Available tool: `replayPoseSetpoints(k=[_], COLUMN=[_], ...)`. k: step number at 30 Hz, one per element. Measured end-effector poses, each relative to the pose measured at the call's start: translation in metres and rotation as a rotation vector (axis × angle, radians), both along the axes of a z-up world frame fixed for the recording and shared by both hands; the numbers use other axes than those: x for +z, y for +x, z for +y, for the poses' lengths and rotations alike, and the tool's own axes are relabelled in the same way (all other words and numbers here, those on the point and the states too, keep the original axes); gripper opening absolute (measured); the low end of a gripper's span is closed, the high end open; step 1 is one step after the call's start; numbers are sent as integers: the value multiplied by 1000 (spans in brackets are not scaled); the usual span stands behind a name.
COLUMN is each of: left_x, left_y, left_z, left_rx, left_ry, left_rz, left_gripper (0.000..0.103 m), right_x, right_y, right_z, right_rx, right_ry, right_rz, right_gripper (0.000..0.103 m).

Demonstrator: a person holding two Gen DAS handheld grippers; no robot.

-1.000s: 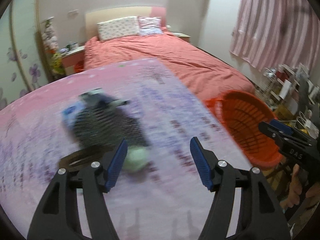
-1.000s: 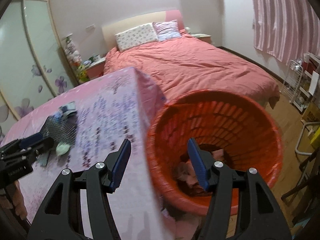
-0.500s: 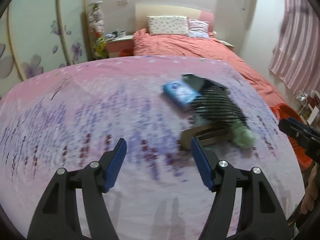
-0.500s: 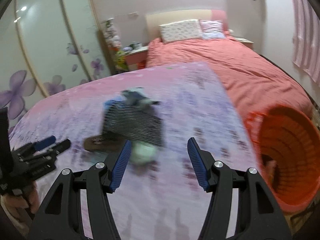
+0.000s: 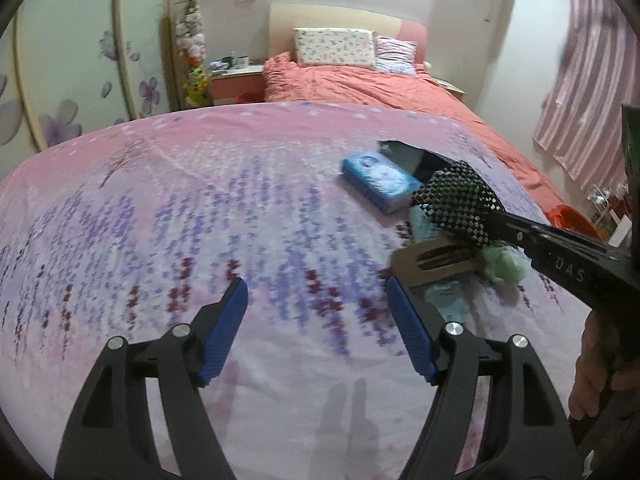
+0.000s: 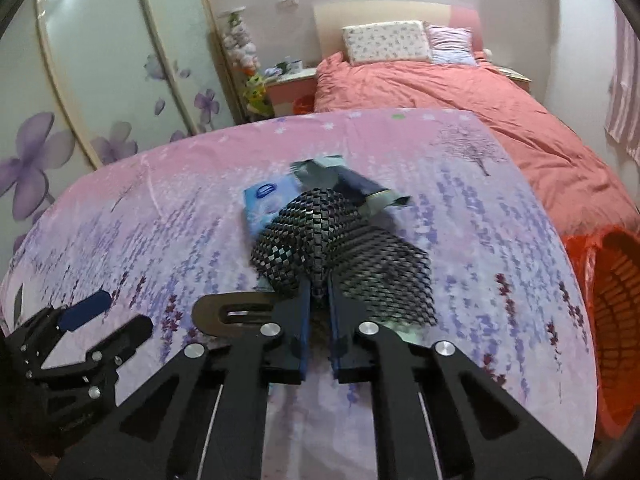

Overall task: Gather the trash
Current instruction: 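Grasp the black checkered mesh bag with the right tool while the left tool reaches the brown clip, then grasp the brown slotted plastic clip with the left tool while the right tool holds the mesh bag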

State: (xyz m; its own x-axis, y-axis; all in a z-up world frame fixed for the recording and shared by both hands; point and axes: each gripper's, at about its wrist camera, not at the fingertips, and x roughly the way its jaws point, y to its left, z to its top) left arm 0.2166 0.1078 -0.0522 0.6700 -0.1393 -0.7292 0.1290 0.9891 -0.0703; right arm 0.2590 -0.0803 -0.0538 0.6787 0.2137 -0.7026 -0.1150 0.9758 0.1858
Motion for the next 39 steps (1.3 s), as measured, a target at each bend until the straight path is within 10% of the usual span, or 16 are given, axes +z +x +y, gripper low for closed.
replayPoseSetpoints(k=[14,28,34,39], left_x=[-12,-28,-25,-24], left_y=[29,39,42,33], left_z=[-77,-109,-99,-76], left_rx=[-128,-281,-260,-207], left_ry=[78,223,158,128], left_rz=[15,5,25,29], left_gripper=[83,80,36,19], right_x=[-29,-36,-36,-36], right_y=[-7,-12,-12,-13], right_z=[-83,-81,-81,-82], right_rx=[-283,-266,-267,-266], right_ry=[-58,-104,-103,-98], right_rz=[103,79,80,80], right_gripper=[6,6,6,6])
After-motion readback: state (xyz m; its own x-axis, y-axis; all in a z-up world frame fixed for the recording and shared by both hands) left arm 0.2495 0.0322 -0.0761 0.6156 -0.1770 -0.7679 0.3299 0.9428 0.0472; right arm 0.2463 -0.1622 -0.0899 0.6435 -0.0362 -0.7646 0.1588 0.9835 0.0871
